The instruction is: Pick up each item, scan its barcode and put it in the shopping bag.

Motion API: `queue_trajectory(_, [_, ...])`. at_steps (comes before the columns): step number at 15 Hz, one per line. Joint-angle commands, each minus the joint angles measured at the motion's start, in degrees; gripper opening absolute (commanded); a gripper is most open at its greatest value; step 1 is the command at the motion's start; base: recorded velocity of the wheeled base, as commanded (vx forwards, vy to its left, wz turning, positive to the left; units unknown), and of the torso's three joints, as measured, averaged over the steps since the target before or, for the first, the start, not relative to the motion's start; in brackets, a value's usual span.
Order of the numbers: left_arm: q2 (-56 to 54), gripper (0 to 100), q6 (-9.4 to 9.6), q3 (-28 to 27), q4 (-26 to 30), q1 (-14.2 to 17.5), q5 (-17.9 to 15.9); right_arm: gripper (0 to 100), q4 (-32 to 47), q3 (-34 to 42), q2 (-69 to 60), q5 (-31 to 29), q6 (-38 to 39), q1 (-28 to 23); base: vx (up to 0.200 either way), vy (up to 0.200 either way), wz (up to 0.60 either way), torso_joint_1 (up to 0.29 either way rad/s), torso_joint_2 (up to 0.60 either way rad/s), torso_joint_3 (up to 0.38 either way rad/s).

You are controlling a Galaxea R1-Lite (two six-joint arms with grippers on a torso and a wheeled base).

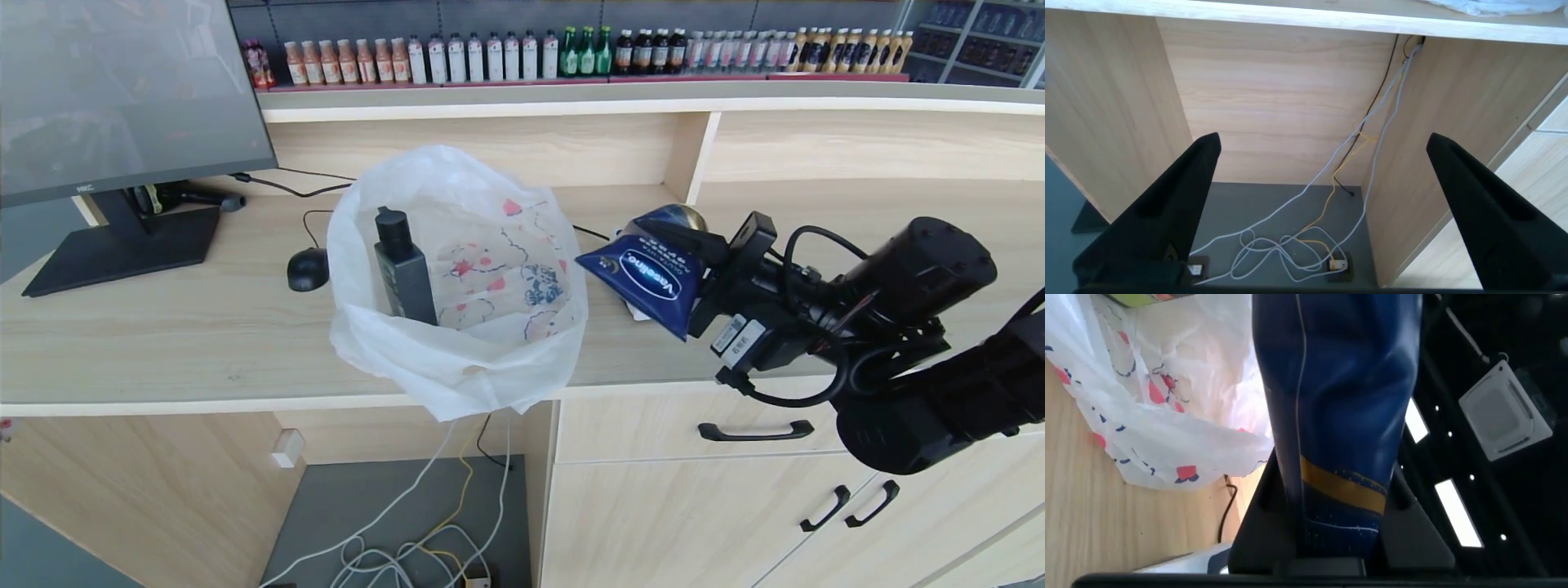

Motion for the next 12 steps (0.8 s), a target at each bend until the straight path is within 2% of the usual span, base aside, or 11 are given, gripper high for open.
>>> queue_trajectory(1, [-0.02, 100, -0.03, 0.0, 0.0, -0.04, 0.0, 0, -0.06, -1.4, 2.17, 0.18, -0.04, -0.81, 0.0, 0.0, 0.0, 0.0, 0.0, 0.0])
queue_trajectory(6, [-0.02, 100, -0.03, 0.0, 0.0, 0.05, 0.0, 0, -0.06, -5.44, 6.48, 0.53, 0.23, -2.3, 0.0, 0.0, 0.0, 0.0, 0.0, 0.0])
queue_trajectory(12, [-0.02, 100, -0.03, 0.0, 0.0, 0.05, 0.0, 0, -0.06, -6.14, 7.62, 0.45, 0.31, -3.53, 0.0, 0.0, 0.0, 0.0, 0.0, 0.0])
